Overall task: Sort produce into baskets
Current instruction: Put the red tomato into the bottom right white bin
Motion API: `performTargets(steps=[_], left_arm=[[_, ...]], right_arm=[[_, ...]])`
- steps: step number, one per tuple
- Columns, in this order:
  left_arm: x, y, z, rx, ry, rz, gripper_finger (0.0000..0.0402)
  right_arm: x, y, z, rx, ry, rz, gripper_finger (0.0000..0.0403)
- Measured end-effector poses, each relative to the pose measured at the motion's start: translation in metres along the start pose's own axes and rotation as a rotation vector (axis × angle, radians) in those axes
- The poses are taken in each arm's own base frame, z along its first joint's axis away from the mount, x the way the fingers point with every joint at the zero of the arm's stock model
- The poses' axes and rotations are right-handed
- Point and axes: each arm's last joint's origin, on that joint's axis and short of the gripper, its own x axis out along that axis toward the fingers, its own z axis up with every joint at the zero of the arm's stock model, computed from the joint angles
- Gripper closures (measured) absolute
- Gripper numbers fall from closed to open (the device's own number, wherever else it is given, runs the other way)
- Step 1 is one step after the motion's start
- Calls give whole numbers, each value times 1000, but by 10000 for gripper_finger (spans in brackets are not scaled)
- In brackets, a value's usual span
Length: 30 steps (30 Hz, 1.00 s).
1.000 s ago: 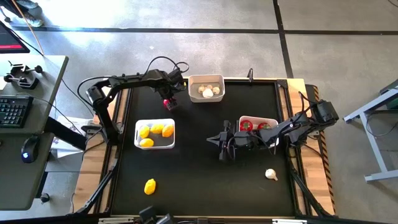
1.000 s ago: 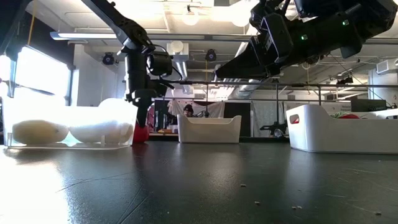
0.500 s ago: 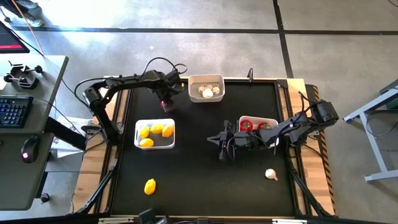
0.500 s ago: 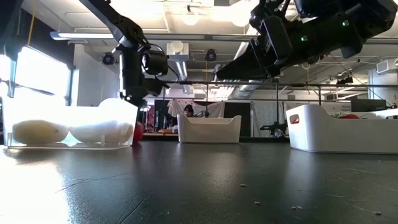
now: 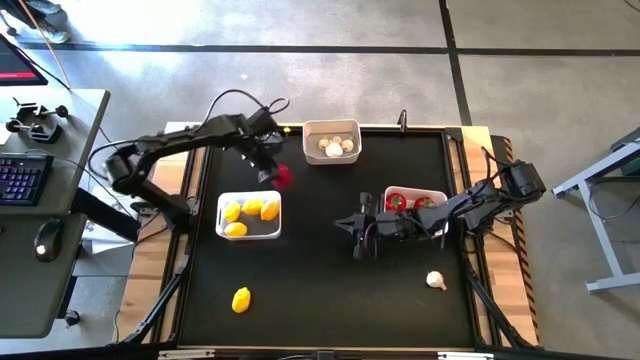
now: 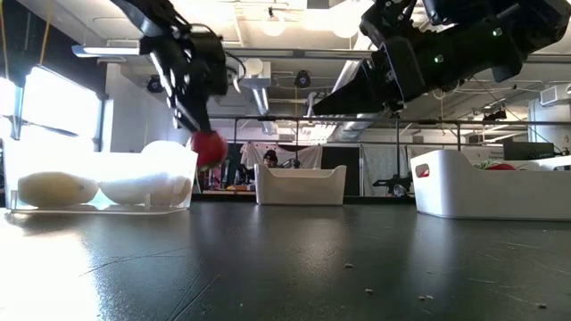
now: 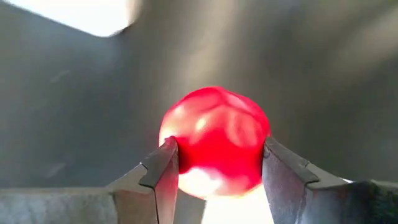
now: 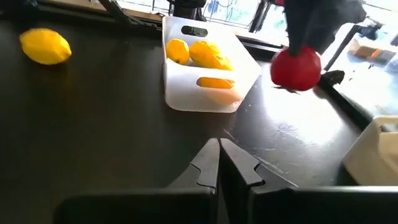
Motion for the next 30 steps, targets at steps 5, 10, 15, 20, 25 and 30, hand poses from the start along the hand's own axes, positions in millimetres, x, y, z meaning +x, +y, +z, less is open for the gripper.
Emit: performTargets(steps=[5,10,15,20,25,30], left_arm=[[-2,-18,-10,26,-182,-191,243],[4,-32,-13,24,-318,-370,243],[12,-51,-9,60,-399,-528,243],[7,-70,4,122,-507,-612,243],[-2,-85,15,148,-636,-667,243],[-14,-100,24,186,-770,-724,243]], right_arm=[[-4,6,1,-116,6,-121,360],[-7,14,14,-216,-21,-217,265],[-8,23,41,-314,-9,-338,159],[-9,30,68,-418,3,-386,89],[-15,37,92,-494,9,-475,64],[-21,43,115,-587,-3,-504,61]])
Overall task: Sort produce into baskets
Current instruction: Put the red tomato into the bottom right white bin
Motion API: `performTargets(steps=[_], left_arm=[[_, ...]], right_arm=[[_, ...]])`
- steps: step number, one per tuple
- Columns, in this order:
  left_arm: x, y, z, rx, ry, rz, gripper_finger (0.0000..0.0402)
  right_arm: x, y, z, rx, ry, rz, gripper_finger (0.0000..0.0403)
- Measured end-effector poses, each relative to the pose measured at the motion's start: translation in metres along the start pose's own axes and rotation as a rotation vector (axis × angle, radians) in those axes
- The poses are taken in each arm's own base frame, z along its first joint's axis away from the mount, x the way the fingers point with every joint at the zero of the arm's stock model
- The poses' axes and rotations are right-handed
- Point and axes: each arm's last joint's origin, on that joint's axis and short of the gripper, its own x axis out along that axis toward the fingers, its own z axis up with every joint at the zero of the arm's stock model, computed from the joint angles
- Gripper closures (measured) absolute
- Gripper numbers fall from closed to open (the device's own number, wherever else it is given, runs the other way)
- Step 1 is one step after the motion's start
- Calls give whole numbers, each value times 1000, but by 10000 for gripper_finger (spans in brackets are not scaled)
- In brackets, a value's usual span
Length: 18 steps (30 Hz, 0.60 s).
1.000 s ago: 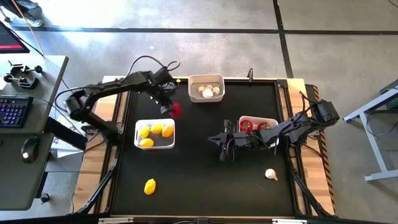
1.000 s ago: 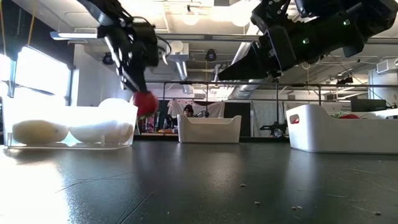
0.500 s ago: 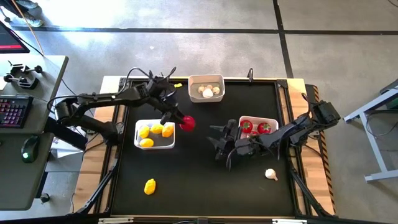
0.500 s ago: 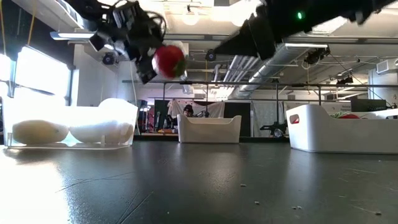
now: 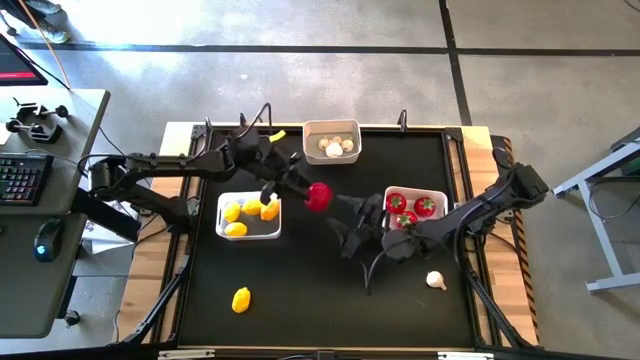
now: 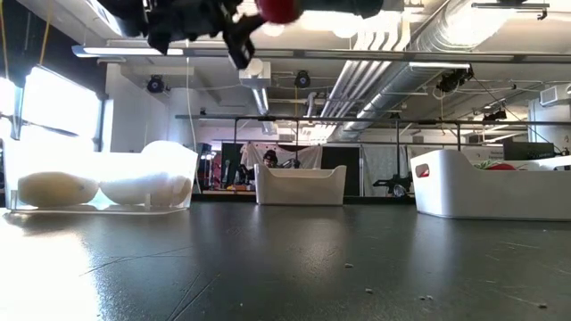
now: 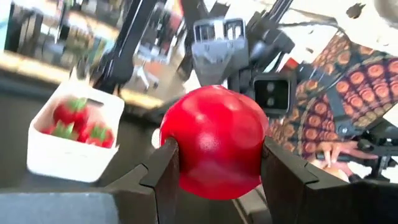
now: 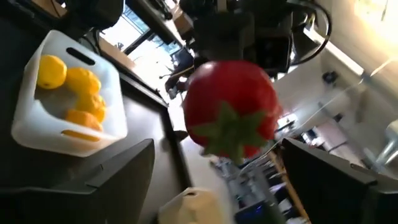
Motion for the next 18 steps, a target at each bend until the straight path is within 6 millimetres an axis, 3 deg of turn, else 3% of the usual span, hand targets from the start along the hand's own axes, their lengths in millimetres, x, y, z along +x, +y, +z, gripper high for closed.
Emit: performTargets(steps=[8,18], left_arm=[[9,-16,8,55,-108,-57,243],[13,-24,9,37,-139,-61,243]], right_arm=[[-3,-21,23,-130,-78,-91,61],[4,-27,24,-230,-164,-95,61]])
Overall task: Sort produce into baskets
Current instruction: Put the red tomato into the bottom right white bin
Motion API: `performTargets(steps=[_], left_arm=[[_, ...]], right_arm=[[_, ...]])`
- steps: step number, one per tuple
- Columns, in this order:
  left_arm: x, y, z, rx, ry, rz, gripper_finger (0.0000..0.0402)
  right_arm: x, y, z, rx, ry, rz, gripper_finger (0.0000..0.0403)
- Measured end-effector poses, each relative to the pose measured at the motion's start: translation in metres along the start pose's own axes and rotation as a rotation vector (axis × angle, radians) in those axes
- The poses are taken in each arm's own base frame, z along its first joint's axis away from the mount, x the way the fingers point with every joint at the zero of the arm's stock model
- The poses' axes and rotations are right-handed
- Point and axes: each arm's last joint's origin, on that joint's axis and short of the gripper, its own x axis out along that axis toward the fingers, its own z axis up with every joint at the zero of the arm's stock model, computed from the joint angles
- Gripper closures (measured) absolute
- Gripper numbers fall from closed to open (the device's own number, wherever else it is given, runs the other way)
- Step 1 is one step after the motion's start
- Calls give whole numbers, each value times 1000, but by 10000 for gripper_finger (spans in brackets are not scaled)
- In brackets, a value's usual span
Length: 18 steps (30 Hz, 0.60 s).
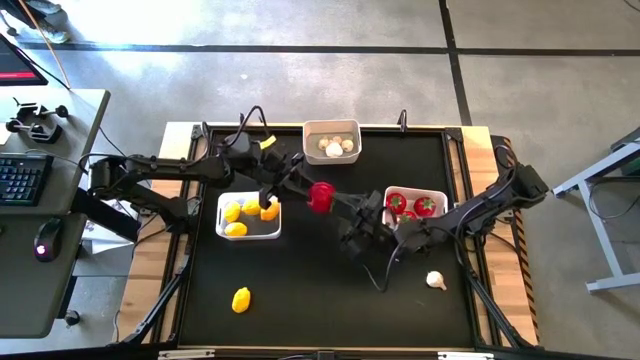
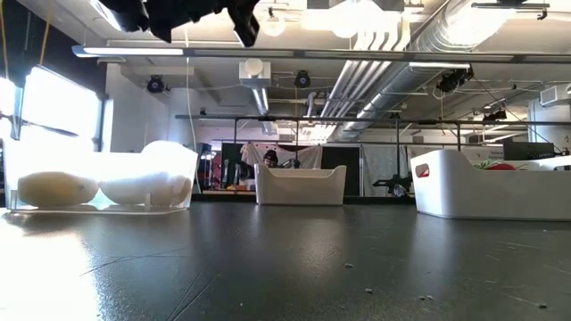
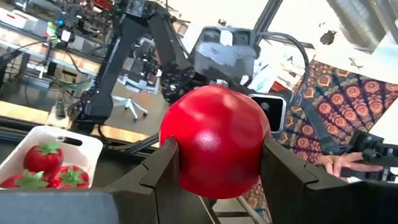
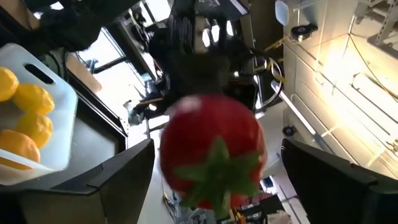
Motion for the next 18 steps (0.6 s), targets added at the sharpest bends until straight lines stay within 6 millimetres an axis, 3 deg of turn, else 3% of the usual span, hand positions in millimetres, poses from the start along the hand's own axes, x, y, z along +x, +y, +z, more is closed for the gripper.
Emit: performTargets(steps=[11,18], left_arm=[[1,-1,-2,-7,14,3,243],[1,2,-4,-24,39,10,243]], right_arm=[[10,-1,-8,29,10,-4,63],[13,1,-11,53,18,17,98]])
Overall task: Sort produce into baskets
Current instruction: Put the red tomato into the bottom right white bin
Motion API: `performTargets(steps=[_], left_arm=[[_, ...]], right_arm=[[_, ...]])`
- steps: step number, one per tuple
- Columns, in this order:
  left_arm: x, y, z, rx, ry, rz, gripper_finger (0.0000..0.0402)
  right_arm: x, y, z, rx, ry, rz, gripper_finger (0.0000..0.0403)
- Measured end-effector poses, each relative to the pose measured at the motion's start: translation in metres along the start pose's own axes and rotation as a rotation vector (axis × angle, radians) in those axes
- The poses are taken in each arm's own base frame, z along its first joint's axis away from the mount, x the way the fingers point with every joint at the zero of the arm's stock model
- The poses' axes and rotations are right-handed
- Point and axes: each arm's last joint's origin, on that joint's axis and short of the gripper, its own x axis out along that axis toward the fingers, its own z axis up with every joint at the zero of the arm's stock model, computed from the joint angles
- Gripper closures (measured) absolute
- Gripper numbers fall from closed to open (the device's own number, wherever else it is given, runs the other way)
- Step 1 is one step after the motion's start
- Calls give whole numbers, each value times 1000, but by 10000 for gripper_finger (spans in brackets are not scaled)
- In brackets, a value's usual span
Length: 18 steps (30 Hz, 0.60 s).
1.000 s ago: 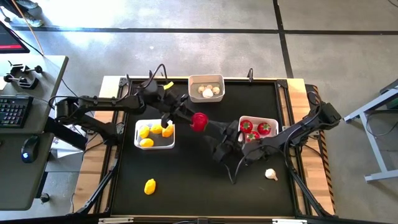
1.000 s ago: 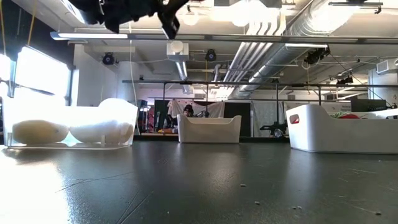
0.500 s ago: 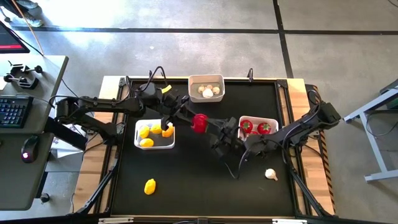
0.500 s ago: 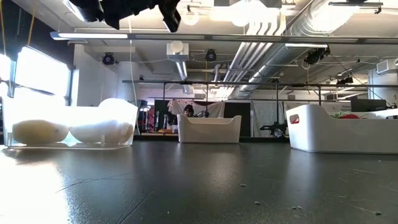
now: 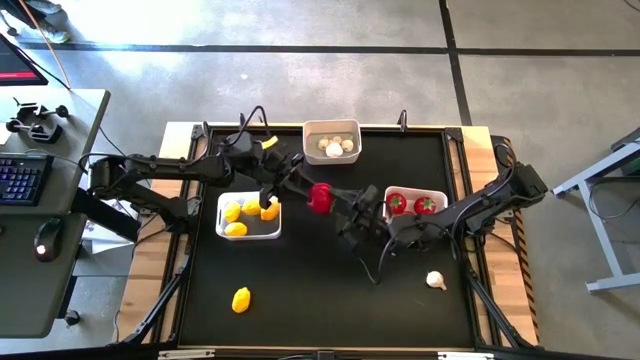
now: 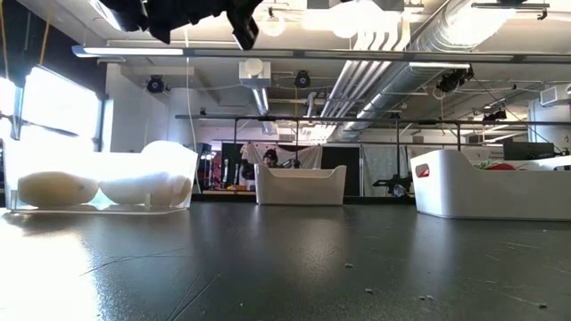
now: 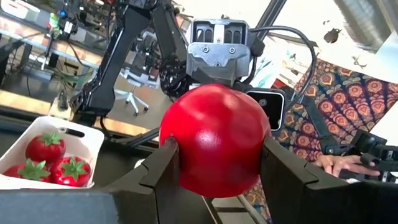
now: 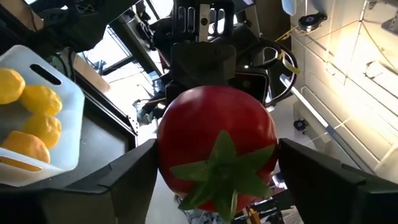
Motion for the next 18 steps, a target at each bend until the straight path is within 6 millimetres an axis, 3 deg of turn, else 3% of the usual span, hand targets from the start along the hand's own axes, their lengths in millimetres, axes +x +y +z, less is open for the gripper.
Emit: performTargets(steps=[6,18], left_arm=[[0,2,-3,10,22,28,233],[-5,11,0,212,-11,187,144]], right_arm=[[0,2,-1,31,10,7,128],[2,-5,4,175,202,-30,142]])
